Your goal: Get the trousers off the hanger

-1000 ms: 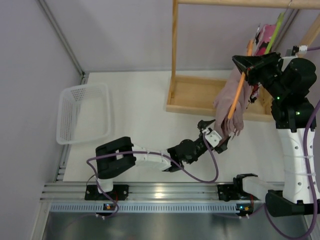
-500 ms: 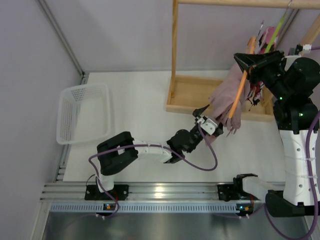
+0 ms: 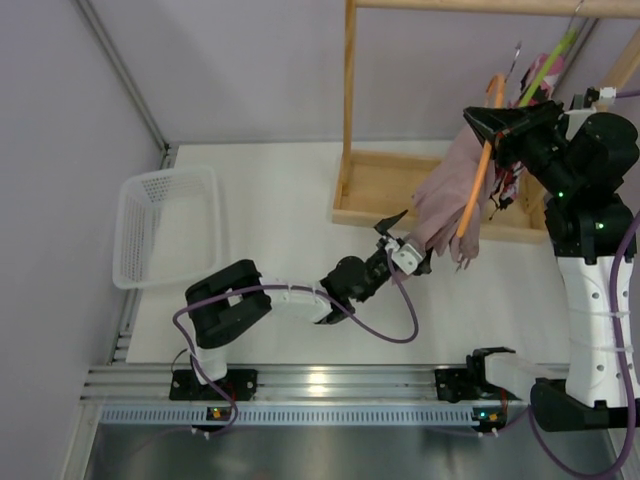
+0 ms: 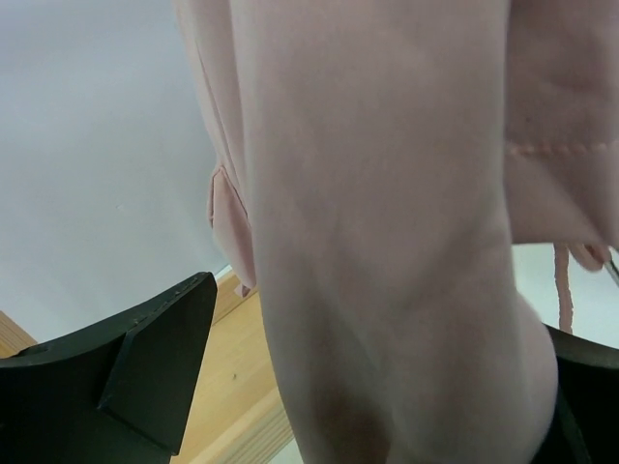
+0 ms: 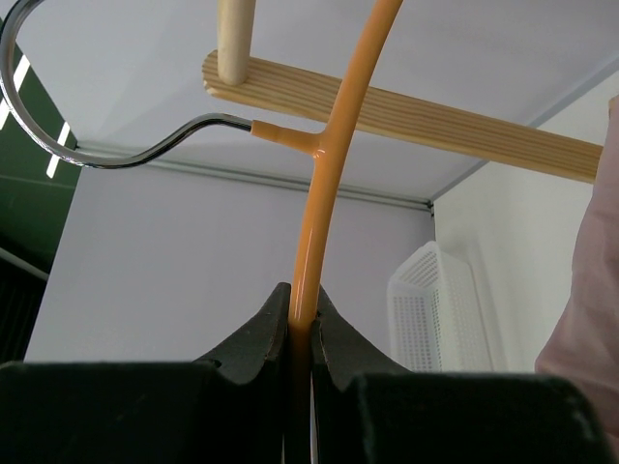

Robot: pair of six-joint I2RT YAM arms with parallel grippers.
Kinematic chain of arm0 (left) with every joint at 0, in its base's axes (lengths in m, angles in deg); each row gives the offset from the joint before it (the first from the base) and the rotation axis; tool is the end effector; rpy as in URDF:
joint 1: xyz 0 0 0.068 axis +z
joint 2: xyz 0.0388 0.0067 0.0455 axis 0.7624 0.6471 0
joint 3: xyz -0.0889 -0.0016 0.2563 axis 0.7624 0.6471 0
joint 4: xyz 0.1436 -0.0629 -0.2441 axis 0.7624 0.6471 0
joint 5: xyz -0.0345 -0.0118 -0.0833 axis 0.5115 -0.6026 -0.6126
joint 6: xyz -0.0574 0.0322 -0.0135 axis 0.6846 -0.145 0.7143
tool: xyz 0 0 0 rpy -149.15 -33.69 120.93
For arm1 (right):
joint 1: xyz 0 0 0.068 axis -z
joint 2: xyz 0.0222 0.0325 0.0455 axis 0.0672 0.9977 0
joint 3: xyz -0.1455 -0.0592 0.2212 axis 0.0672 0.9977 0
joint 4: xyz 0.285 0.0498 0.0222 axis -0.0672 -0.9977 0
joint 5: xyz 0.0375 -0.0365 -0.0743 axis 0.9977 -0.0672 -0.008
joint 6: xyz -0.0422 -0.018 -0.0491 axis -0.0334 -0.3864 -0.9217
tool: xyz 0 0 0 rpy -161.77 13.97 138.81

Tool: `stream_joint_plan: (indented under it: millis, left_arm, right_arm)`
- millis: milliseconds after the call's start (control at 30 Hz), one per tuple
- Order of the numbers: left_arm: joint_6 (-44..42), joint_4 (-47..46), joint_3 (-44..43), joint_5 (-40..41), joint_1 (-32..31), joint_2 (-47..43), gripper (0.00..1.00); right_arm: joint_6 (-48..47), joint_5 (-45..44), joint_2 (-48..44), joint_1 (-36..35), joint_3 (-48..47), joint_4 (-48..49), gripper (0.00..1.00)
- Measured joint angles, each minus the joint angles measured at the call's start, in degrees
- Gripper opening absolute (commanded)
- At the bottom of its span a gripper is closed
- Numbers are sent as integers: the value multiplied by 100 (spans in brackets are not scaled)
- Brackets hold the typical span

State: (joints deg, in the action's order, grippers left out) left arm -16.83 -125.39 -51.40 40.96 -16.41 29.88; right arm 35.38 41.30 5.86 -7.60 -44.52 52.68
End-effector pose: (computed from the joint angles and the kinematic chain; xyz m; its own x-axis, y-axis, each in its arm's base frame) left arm 0.1908 -0.3947 0.2296 0.4543 -0.0027 -0.8908 0.6447 0.6911 0.3267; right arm 0.2309 0.0322 0.5427 -0.3616 0.8946 -0.2625 -0.1123 0.2377 0.9648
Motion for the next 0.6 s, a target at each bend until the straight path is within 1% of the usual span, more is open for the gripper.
stream_joint_plan:
  millis: [200,233,300,333,367,433,467,500,533,600]
  left_arm:
    - [-273,0,114,-151,22,-48,92]
    - [-319,0,111,-173,39,-50,91]
    - [-352,4,114,-201,90,-50,84]
    - [-365,4,111,-225,122,-50,79]
    - [-376,7,111,-271,173,-52,71]
    - [-404,26,111,-302,247,-70,61]
    - [-422,55,111,-310,286,-90,52]
    - [-433,90,111,-323,323,-116,34]
    - [-422,109,111,-326,348,-144,23]
    - [-444,201,111,-334,396,-223,11]
  right_arm:
    - [-87,160,31,0,0,2,0]
    - [-118,195,31,0,0,7,0]
    - [-186,264,31,0,2,22,0]
    - [-216,299,31,0,2,33,0]
    - [-258,337,31,0,9,44,0]
    - [-339,391,28,-2,57,90,0]
    - [-363,407,24,-7,92,109,0]
    - [-409,415,20,-15,162,131,0]
    - [-448,424,15,-20,216,127,0]
    - [-501,459,11,-26,356,131,0]
